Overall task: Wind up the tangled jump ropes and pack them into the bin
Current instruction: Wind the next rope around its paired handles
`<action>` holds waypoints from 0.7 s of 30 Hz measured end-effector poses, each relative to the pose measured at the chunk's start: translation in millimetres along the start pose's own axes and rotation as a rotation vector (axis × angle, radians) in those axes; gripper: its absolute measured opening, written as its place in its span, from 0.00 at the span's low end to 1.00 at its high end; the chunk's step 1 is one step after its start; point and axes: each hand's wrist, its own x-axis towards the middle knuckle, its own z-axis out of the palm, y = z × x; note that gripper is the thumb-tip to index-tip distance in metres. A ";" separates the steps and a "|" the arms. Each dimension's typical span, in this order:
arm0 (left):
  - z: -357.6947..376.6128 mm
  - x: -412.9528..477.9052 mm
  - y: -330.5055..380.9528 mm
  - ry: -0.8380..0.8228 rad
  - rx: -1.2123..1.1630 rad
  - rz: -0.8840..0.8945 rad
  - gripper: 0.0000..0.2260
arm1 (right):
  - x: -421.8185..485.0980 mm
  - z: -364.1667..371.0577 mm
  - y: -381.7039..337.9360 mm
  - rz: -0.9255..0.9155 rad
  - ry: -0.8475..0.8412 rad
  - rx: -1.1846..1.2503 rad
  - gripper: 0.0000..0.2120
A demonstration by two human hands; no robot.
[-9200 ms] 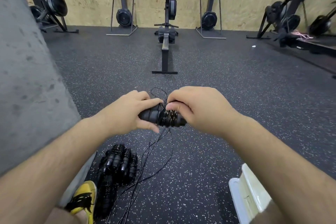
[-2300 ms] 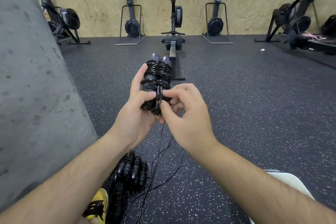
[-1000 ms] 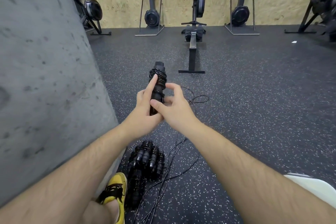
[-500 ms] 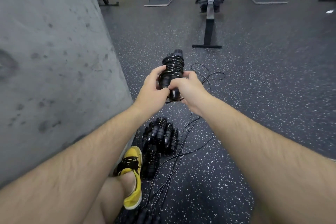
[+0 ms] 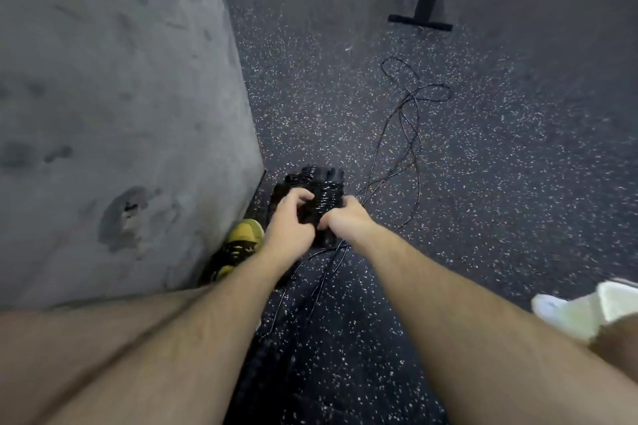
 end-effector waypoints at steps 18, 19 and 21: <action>55.3 -11.2 -148.8 -0.032 0.542 -0.189 0.29 | 82.1 92.0 167.9 0.065 0.002 -0.128 0.15; 56.7 -11.2 -150.3 -0.038 0.578 -0.218 0.31 | 83.8 89.6 172.4 0.011 0.004 -0.255 0.18; 58.1 -8.9 -153.1 -0.045 0.586 -0.263 0.31 | 89.5 81.9 176.5 -0.095 -0.009 -0.482 0.22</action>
